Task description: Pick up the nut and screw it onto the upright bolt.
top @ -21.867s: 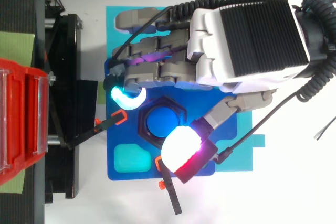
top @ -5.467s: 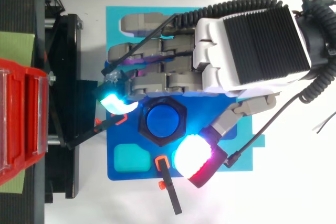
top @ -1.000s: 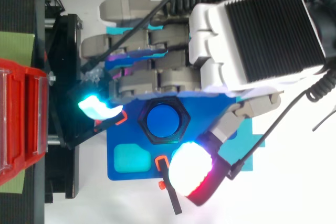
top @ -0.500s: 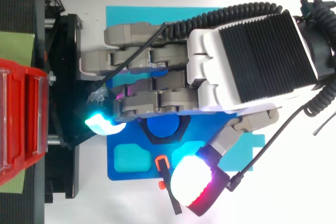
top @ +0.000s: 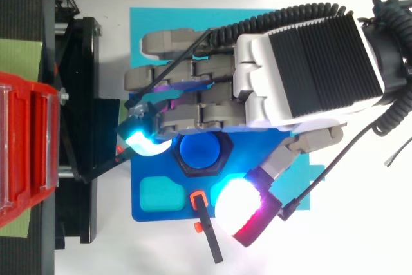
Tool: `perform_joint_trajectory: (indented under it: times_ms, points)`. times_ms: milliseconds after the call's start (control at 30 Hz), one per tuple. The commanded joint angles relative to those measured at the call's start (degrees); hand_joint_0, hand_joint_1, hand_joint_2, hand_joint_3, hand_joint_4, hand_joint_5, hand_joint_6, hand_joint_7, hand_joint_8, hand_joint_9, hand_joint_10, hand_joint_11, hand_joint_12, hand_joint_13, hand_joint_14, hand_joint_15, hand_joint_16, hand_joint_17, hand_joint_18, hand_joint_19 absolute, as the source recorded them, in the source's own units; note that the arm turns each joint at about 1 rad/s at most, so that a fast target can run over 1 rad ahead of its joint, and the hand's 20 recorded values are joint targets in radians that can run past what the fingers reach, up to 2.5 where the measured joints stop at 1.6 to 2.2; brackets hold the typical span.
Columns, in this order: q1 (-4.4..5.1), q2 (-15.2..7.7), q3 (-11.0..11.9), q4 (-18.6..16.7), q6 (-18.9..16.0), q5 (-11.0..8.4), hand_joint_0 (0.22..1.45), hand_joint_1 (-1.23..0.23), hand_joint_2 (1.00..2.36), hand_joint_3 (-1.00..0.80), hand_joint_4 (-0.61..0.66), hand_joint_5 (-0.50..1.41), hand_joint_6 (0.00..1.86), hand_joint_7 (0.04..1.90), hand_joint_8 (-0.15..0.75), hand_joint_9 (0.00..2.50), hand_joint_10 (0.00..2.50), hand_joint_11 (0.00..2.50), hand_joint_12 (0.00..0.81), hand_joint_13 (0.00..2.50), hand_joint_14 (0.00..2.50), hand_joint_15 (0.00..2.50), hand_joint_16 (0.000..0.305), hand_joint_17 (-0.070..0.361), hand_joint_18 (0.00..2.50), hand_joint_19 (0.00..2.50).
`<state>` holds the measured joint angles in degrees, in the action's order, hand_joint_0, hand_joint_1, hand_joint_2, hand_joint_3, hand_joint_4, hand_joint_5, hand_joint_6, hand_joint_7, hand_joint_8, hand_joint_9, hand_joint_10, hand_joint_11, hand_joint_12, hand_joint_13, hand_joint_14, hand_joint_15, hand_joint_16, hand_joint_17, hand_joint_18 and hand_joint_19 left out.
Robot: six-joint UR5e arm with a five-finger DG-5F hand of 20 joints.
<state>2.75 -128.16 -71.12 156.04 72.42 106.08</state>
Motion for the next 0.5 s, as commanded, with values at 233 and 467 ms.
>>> perform_joint_trajectory:
  times_ms: [233,467]
  points:
    - [-0.99,0.02,0.02,0.59,0.00,0.00,0.52,-0.25,1.00,-0.50,0.20,-0.02,0.50,1.35,0.250,0.75,0.00,0.00,0.236,0.45,0.00,0.00,0.019,0.044,0.05,0.00]
    - [-1.61,0.02,0.02,0.15,0.00,0.09,0.54,-0.27,1.00,-0.50,0.20,0.02,0.53,1.38,0.256,0.89,0.00,0.00,0.215,0.57,0.00,0.00,0.015,0.033,0.18,0.00]
